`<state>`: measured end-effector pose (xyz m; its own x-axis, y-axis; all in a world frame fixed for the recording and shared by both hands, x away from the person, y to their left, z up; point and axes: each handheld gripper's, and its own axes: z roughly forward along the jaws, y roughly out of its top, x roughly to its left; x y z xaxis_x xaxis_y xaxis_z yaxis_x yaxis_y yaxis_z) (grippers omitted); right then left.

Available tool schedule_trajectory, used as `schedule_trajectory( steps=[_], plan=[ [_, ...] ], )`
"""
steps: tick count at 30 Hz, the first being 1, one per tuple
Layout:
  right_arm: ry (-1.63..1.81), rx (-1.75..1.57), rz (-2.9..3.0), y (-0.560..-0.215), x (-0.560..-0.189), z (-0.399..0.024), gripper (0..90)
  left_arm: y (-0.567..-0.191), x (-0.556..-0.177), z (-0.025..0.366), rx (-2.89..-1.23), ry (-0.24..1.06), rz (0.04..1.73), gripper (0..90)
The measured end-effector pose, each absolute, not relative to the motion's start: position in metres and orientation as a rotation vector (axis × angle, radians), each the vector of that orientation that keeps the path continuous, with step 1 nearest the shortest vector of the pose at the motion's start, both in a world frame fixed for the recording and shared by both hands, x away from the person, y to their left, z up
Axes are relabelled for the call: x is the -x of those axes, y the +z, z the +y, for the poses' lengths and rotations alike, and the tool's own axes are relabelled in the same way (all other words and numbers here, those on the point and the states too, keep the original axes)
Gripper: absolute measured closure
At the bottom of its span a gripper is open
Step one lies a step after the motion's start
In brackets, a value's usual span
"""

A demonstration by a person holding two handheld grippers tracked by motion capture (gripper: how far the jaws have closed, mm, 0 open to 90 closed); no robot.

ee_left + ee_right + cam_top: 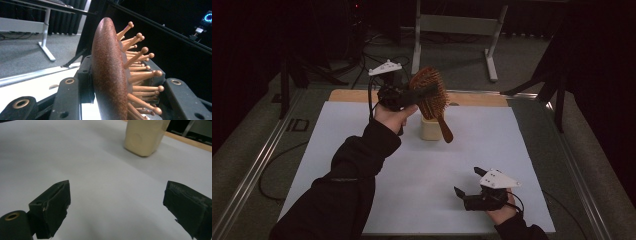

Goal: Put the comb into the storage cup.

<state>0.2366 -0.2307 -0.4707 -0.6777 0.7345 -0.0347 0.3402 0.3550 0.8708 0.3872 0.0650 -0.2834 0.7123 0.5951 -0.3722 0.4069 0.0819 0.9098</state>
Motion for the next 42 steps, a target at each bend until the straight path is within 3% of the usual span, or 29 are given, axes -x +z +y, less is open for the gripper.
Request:
schedule_trajectory(
  steps=[21, 33, 42],
  plan=[
    [1.263, -0.916, 2.182, -0.468, -0.233, -0.232, 7.5, -0.275, -0.43, 0.071, -1.492, 0.304, 0.928, 54.1],
    [1.267, -0.892, 2.18, -0.468, -0.233, -0.233, 7.5, -0.295, -0.449, 0.067, -1.487, 0.393, 0.965, 54.0],
    [1.281, -0.9, 2.177, -0.467, -0.232, -0.234, 7.5, -0.314, -0.46, 0.063, -1.486, 0.371, 1.017, 54.0]
  ],
)
